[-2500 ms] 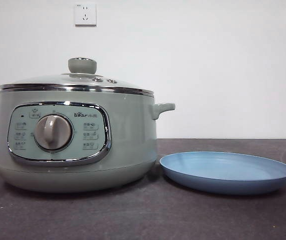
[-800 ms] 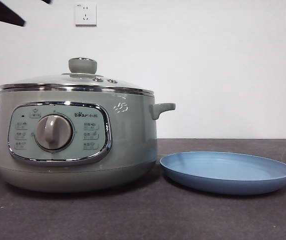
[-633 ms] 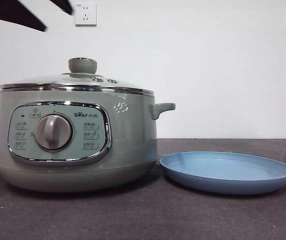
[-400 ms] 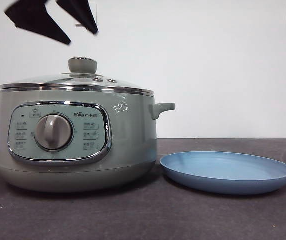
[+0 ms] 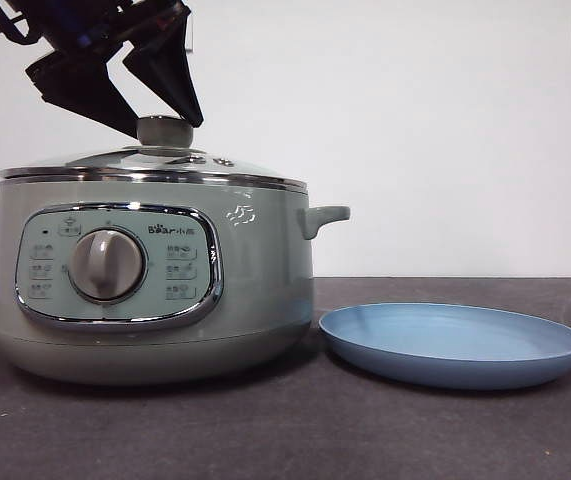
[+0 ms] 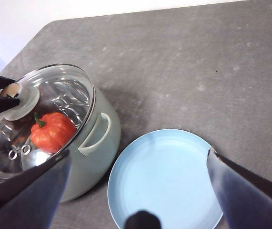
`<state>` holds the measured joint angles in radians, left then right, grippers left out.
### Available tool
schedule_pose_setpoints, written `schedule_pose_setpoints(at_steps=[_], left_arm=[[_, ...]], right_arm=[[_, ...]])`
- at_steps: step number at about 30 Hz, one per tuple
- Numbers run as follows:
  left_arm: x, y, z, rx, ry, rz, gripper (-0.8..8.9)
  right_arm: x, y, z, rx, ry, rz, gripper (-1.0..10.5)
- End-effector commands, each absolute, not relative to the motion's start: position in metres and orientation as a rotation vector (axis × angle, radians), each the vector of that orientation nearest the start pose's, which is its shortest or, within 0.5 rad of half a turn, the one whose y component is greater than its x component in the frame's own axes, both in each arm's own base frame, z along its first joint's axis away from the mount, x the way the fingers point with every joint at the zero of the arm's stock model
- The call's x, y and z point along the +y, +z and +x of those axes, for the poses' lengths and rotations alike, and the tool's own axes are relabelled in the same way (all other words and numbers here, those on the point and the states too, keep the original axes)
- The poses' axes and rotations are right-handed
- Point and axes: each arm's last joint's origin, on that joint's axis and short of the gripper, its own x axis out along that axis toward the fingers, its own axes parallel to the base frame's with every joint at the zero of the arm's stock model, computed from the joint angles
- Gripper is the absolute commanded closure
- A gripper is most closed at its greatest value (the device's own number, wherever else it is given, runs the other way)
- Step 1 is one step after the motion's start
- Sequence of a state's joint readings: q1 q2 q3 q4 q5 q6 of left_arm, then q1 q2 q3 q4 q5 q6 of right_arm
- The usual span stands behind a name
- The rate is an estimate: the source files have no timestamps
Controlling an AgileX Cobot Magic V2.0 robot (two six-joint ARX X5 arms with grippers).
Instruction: Take the pumpkin out from the steamer,put the pumpkin in the blue plate,close the lid
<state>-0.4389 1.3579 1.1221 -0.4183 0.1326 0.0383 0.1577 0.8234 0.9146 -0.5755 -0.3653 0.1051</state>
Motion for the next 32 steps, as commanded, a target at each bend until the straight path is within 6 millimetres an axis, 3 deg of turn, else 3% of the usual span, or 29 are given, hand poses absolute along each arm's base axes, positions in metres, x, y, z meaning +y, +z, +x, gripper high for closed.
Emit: schedule_pose_setpoints(at_steps=[1, 3, 8, 12, 21, 27, 32], left_arm=[[-0.129, 0.302, 0.264, 0.646, -0.569, 0.153, 5.08], [-0.129, 0.301, 0.264, 0.654, -0.572, 0.153, 5.74], [-0.129, 0.299, 0.264, 0.676, -0.572, 0.157, 6.13], [-0.128, 0.298, 0.263, 0.687, -0.571, 0.158, 8.29], [-0.128, 0.305, 0.263, 0.629, -0.567, 0.151, 8.22], [-0.122, 0.33, 0.252, 0.496, -0.566, 0.131, 8.22], [-0.11, 0.355, 0.232, 0.383, -0.484, 0.131, 8.22]], right_arm=[[0.036, 0.337, 0.16, 0.506, 0.488, 0.151, 4.7], [0.036, 0.337, 0.16, 0.506, 0.489, 0.152, 4.7], [0.036, 0.337, 0.16, 0.506, 0.489, 0.151, 4.7], [0.036, 0.337, 0.16, 0.506, 0.489, 0.151, 4.7], [0.036, 0.337, 0.16, 0.504, 0.489, 0.152, 4.7], [0.038, 0.34, 0.162, 0.469, 0.504, 0.147, 4.7], [0.053, 0.339, 0.171, 0.478, 0.569, 0.146, 4.7]])
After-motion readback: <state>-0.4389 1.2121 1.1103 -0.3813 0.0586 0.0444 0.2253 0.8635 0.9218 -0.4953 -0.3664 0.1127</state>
